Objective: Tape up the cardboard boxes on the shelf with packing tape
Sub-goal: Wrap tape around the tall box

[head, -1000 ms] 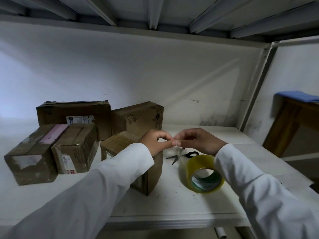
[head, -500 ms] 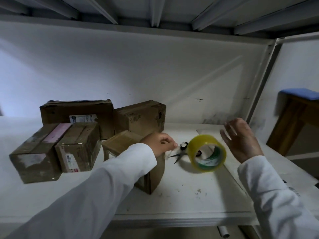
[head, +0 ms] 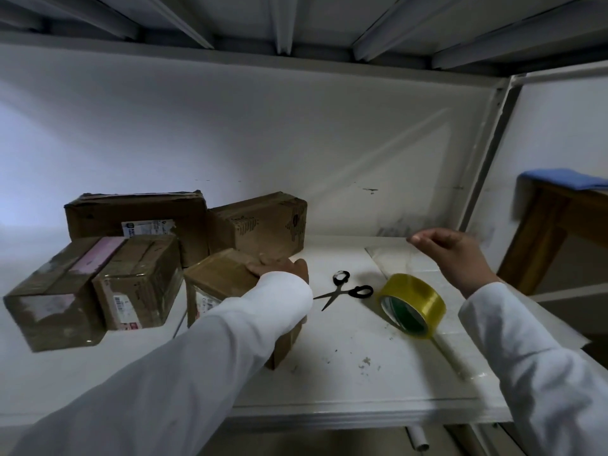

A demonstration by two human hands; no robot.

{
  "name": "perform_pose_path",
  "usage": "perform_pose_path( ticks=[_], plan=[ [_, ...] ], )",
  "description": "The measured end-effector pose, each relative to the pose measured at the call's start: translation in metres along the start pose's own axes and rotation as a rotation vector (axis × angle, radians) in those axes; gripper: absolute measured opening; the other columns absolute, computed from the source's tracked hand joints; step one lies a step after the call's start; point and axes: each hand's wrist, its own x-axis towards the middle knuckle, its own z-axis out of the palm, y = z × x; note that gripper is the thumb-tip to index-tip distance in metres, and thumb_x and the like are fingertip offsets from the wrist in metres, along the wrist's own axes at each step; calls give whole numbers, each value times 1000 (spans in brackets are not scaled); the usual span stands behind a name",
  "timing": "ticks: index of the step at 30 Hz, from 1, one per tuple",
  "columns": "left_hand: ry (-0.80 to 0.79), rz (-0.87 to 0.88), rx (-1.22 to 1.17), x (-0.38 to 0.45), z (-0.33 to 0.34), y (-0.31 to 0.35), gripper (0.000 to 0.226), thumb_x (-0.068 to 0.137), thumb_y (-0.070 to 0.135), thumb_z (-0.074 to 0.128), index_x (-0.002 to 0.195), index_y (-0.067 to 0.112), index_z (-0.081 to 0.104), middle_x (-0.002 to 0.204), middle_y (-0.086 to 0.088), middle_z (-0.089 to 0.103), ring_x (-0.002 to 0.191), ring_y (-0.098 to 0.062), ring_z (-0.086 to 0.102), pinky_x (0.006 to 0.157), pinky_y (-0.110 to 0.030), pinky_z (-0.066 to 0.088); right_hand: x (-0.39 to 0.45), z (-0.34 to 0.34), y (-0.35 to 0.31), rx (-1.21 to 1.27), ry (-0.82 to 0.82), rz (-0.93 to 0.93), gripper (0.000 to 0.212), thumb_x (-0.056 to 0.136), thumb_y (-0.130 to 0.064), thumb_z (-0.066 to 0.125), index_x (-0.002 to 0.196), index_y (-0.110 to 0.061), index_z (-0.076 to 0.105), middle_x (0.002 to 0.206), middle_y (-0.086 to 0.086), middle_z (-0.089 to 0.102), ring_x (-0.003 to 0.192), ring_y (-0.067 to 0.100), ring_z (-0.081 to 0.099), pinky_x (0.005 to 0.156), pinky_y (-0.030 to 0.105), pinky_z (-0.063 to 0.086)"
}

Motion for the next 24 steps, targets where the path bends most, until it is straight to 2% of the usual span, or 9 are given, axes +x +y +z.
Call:
perform_pose_path(
  ticks=[3,5,8,9,12,14,18,21,24],
  plan=[
    [31,-29,-20,-12,-2,13,75,92,24,58,150,14,12,154,-23,13,141,-50,4,111,-63,14,-2,3,1,36,0,23,6,87,-12,63,89,-15,68,81,-10,65,70,-8,58,65,1,42],
    [92,10,115,-23,5,20,65,97,23,46,150,12,10,154,-24,11,138,-53,8,108,-64,17,-3,6,2,77,7,35,7,88,-11,62,91,-9,68,80,-8,64,64,-13,57,63,0,42],
    [251,230,449,-29,25,21,70,98,33,43,151,8,4,155,-21,7,140,-47,9,107,-68,13,-3,12,1,88,15,37,9,88,-11,63,91,-6,69,79,-6,64,61,-14,56,62,-1,41],
    [293,328,424,-27,30,20,76,95,38,47,151,11,2,155,-17,7,142,-41,7,109,-67,9,-3,13,0,77,9,30,8,88,-12,63,90,-7,68,78,-6,64,61,-14,55,62,-2,41],
    [392,469,-311,-37,8,8,69,92,37,53,149,23,17,155,-3,19,144,-25,16,116,-48,12,-5,17,-5,47,4,5,9,90,-14,61,89,-8,67,78,-7,63,68,-5,56,61,-2,39],
    [363,344,-656,-39,-18,-13,67,89,37,59,146,22,27,152,-3,26,140,-26,24,111,-38,24,-5,18,-8,44,21,-10,10,90,-14,60,90,-6,67,78,-5,63,72,0,55,62,-3,39],
    [-26,79,-304,-35,-30,-60,92,74,68,61,146,20,29,150,-8,32,133,-30,36,105,-40,37,-9,20,-12,46,10,-39,8,90,-10,60,88,-5,66,78,0,62,71,2,55,62,-1,40],
    [138,190,-520,-35,-25,-63,74,83,58,59,143,20,37,150,-6,32,138,-26,28,110,-36,27,-11,26,-20,1,-62,-74,7,88,-8,62,85,-5,67,78,-1,63,66,-5,55,63,0,40],
    [273,376,-881,-46,-34,-46,65,83,43,68,139,20,45,145,1,41,134,-18,37,101,-23,29,-12,36,-25,-62,-75,-154,6,87,-8,64,82,-8,68,81,3,65,71,1,57,67,4,41]
  ],
)
